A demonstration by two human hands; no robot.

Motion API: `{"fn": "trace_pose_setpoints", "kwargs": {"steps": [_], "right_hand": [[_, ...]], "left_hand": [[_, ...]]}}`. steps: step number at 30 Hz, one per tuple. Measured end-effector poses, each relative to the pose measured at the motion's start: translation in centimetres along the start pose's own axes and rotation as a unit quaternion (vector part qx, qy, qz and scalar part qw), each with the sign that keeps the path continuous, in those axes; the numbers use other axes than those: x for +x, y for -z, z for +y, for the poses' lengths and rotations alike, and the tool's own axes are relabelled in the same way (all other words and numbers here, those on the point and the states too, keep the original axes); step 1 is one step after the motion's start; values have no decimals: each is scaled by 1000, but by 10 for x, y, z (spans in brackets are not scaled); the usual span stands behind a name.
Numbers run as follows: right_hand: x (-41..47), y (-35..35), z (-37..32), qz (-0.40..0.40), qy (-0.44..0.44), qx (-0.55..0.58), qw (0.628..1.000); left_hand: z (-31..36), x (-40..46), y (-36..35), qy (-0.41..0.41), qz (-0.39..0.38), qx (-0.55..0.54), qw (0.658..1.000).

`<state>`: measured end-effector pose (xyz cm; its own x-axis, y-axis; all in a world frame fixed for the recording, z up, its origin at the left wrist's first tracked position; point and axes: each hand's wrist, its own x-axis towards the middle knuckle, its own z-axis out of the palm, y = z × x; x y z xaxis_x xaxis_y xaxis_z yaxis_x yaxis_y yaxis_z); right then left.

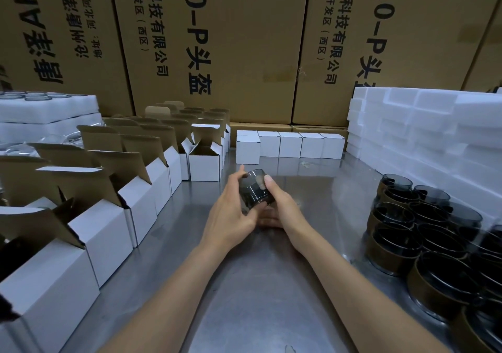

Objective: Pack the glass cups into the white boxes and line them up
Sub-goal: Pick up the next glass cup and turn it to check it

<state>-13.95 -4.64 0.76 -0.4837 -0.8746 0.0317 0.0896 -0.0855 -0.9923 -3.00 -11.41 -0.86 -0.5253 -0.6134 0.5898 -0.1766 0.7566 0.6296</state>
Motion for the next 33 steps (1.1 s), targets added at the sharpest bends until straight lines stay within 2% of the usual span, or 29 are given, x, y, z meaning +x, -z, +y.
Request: {"fn": "trace_pose_setpoints", "kwargs": {"steps": [3, 5, 7, 11, 13, 15, 17, 19, 21, 25, 27, 29, 33], "right_hand": [[-1, -1, 5, 58, 48, -8, 997], [-3, -1, 8, 110, 90, -55, 988], [-4, -2, 9, 128, 109, -103, 980], [-6, 0, 2, 29, 56, -20, 998], [-6, 2, 2, -1, 55, -12, 998], [-5, 1, 5, 32, 97, -56, 993], [-5, -1, 10, 84, 152, -131, 976], [-6, -2, 12, 100, 183, -177, 962], [-4, -1, 13, 83, 176, -180, 964], [-3, 4, 8, 16, 95, -71, 993], [-3, 6, 6, 7, 74, -52, 996], [-3, 7, 7, 10, 82, -54, 995], [-4, 5, 8, 27, 117, -128, 984]], "left_hand": [[0, 0, -2, -31, -14, 22, 999], [0, 0, -2, -48, -7, 33, 998], [-2, 1, -1, -34, 6, 13, 999], [-6, 3, 0, 17, 3, -70, 997], [-8, 4, -1, 29, -4, -78, 996], [-8, 4, -2, 26, -17, -65, 997], [-7, 3, -1, -11, -22, -30, 999], [-5, 2, 0, -50, -24, -3, 998], [-6, 2, 0, -50, -15, -13, 999], [-9, 4, 2, 18, 13, -88, 996], [-10, 5, 1, 27, 11, -95, 995], [-10, 5, 1, 15, -6, -83, 996], [-9, 3, -1, -44, -52, -39, 997]]}}
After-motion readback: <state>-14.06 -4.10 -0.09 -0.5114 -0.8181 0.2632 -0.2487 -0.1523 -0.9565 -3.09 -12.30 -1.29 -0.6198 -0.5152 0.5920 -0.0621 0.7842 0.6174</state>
